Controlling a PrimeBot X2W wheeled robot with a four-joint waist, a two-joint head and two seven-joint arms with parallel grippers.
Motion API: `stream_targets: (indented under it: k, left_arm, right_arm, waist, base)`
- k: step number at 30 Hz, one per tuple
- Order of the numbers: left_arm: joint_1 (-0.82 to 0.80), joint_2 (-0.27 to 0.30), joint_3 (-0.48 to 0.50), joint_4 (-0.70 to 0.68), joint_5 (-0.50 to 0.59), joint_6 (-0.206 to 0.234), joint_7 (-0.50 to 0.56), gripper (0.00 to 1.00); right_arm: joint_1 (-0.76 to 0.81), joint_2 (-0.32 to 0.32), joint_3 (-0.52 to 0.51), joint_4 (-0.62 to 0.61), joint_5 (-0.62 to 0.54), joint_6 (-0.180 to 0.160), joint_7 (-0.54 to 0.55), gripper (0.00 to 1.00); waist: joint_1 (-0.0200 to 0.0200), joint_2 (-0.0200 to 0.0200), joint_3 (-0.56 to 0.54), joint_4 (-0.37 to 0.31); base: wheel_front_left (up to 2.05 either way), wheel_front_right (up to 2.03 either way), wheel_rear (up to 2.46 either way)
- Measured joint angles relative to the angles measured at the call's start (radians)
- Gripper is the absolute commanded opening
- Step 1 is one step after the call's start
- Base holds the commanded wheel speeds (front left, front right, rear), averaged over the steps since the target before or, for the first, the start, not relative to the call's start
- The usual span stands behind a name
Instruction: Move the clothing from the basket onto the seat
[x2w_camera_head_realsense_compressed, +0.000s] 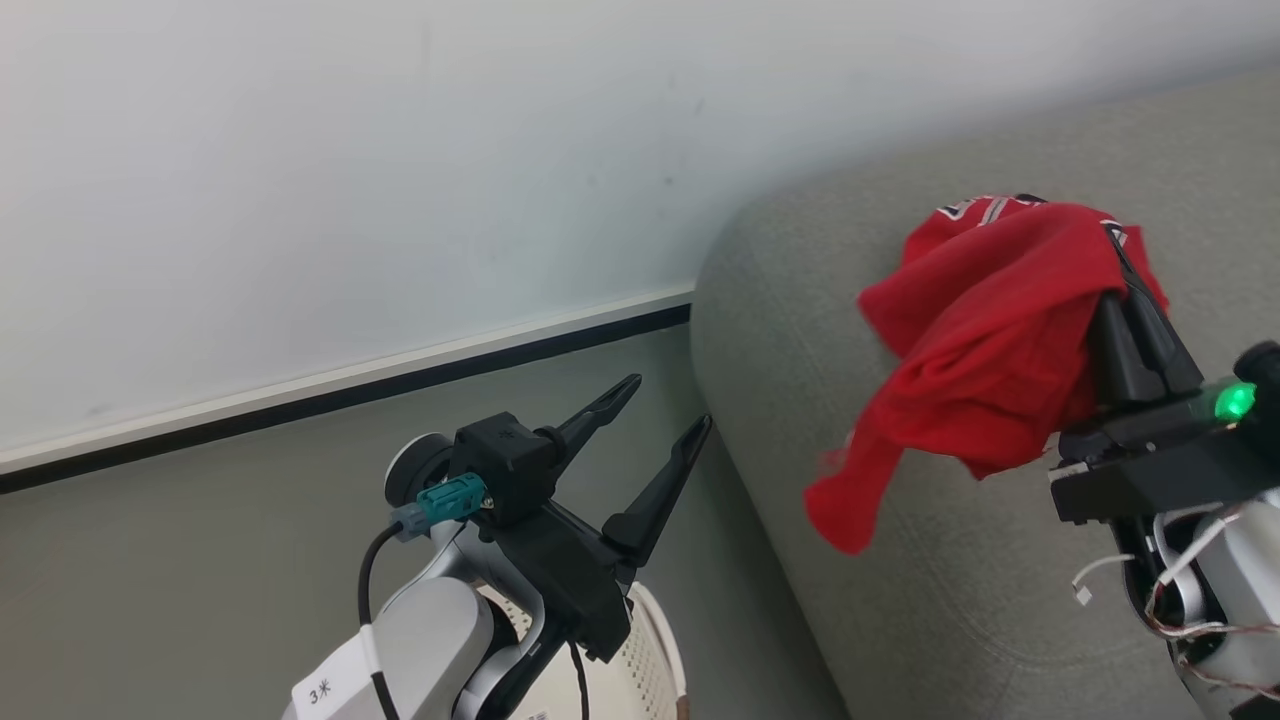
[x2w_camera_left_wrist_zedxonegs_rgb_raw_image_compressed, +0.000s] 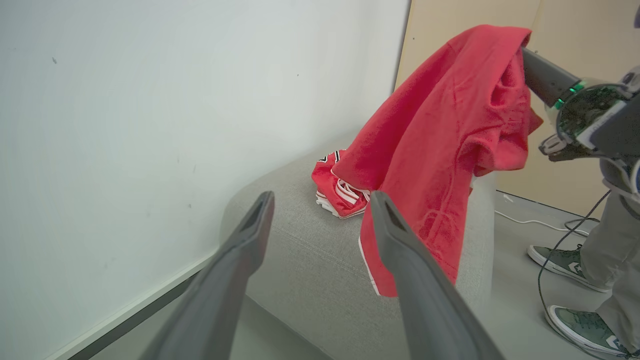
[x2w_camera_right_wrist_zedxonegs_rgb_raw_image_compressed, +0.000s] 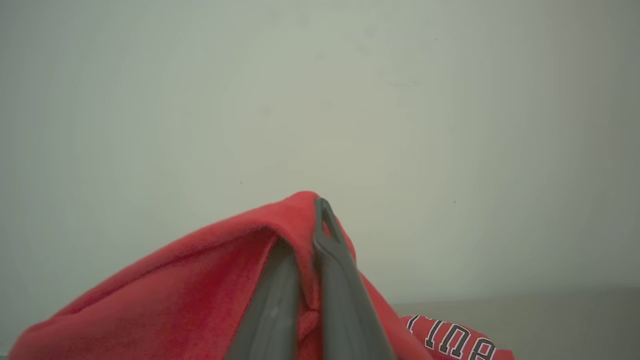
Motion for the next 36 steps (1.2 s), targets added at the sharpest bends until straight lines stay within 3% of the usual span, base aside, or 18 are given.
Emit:
stream_targets:
  k: [7, 17, 28, 36]
  left_arm:
    - [0.000, -0.001, -0.005, -0.020, 0.004, 0.001, 0.004, 1.00]
    - [-0.011, -0.006, -0.013, -0.030, 0.009, 0.001, 0.016, 1.00]
    - [-0.037, -0.017, -0.026, -0.024, 0.009, -0.009, 0.027, 1.00]
    - [-0.051, -0.015, -0.036, -0.050, 0.018, -0.009, 0.044, 1.00]
  right_arm:
    - [0.105, -0.014, -0.066, -0.122, -0.018, -0.025, 0.000, 0.00]
    - [0.169, -0.016, -0.146, -0.207, -0.025, -0.034, 0.000, 0.00]
    - [0.187, -0.017, -0.216, -0.236, -0.033, -0.035, 0.000, 0.00]
    - [0.080, -0.049, -0.265, -0.171, -0.006, -0.024, 0.000, 0.00]
  waist:
    - [0.0000, 0.0000, 0.015, -0.082]
    - [0.0000, 0.0000, 0.057, -0.171]
    - [0.0000, 0.0000, 0.099, -0.179]
    - [0.0000, 0.0000, 0.137, -0.164]
  base:
    - [0.00, 0.00, 0.00]
    - [0.00, 0.00, 0.00]
    - [0.00, 0.00, 0.00]
    - [0.00, 0.00, 0.00]
